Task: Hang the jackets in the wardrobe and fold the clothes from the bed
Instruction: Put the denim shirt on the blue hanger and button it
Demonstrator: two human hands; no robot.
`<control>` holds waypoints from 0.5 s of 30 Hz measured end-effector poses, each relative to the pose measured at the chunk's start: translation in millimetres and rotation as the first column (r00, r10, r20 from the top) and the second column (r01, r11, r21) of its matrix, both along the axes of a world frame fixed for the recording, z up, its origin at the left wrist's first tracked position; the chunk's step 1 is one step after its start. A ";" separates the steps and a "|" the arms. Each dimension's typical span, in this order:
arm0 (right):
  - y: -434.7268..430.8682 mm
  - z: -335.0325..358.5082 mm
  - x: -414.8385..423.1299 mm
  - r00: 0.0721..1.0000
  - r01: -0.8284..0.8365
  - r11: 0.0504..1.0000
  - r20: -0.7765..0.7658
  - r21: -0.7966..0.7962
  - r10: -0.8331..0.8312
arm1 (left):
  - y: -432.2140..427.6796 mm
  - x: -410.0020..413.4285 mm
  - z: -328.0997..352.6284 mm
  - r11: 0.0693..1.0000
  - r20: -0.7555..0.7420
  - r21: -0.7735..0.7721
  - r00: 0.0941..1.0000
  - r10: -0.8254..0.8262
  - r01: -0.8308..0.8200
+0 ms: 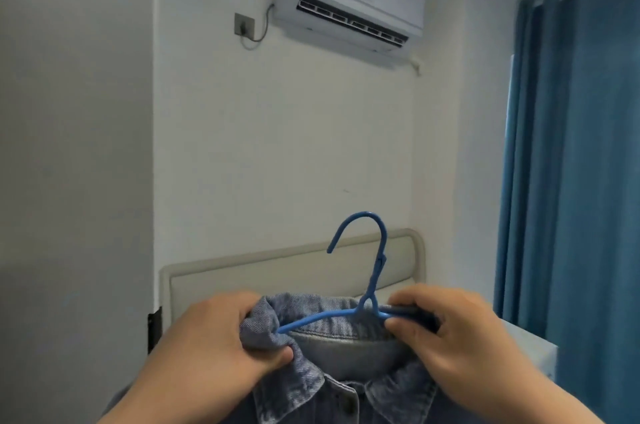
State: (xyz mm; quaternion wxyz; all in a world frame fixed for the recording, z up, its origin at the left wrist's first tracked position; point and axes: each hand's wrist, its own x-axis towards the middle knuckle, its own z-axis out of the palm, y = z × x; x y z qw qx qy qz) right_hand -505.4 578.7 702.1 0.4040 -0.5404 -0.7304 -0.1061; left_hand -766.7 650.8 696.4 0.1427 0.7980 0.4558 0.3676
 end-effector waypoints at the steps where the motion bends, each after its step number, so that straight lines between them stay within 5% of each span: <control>1: 2.4 -0.1 -5.6 1.000 -0.029 1.000 -0.005 0.001 0.029 | -6.6 -8.2 0.1 0.999 0.009 -0.007 0.999 0.032 -0.032; 15: 44.1 10.5 -130.0 0.963 -0.270 0.963 -0.023 -0.001 0.270 | -42.7 -139.6 0.1 0.943 0.029 0.003 0.943 0.331 -0.331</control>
